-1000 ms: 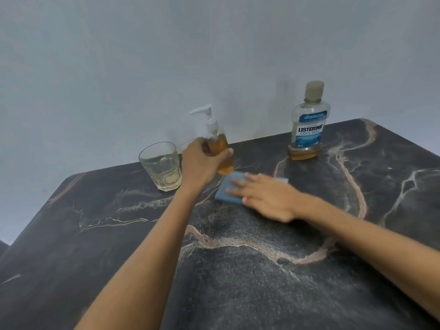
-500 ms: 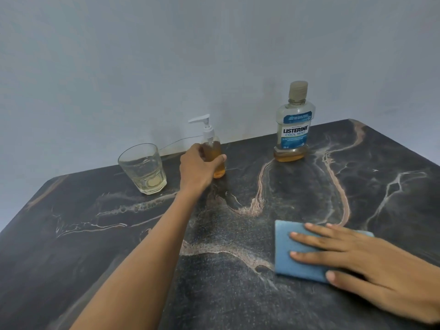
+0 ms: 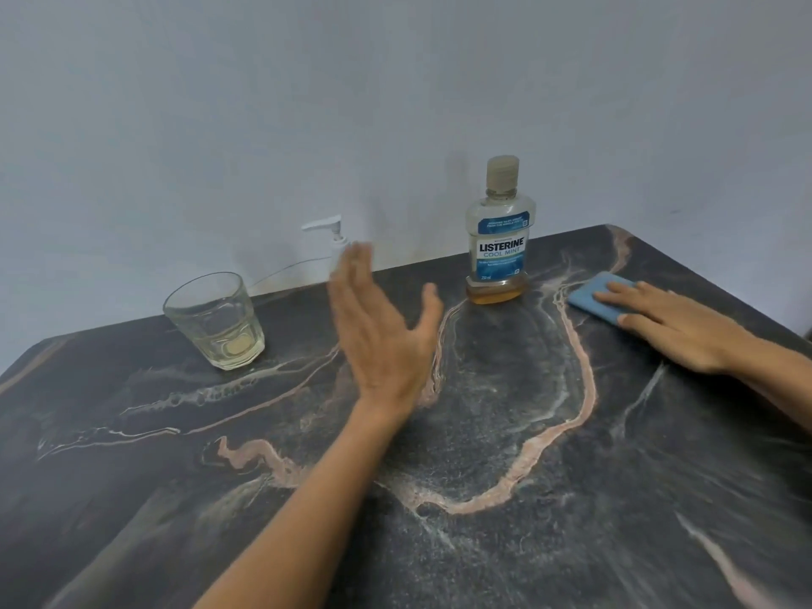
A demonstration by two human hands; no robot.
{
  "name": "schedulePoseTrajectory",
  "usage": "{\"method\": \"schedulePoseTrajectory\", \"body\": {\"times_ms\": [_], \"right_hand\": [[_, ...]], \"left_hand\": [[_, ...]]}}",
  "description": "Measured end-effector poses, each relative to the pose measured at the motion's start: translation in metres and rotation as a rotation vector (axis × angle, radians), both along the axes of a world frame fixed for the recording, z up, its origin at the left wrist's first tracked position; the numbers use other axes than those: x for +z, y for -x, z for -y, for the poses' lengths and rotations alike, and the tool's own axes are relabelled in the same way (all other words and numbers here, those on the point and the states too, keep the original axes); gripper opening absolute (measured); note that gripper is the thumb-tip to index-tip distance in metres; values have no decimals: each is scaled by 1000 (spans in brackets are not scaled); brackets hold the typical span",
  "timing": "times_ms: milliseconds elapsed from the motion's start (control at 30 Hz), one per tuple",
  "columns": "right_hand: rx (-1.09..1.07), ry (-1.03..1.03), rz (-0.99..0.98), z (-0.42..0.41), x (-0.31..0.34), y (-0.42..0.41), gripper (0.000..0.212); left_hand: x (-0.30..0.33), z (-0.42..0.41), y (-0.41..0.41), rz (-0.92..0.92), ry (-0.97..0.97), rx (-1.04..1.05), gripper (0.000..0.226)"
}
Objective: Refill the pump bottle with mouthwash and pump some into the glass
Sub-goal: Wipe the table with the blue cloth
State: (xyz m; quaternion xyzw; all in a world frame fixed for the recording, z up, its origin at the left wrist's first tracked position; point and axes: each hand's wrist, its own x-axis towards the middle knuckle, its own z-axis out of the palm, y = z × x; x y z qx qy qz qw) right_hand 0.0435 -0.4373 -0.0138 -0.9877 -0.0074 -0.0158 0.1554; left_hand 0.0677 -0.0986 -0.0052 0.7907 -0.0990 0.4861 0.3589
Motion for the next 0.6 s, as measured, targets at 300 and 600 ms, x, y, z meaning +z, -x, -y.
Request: {"method": "schedulePoseTrajectory", "body": {"times_ms": [300, 600], "right_hand": [[-116, 77, 10, -34, -14, -50, 45], [-198, 121, -79, -48, -10, -78, 49]], "left_hand": [[12, 67, -67, -801, 131, -598, 85], [59, 43, -72, -641, 296, -640, 40]]}}
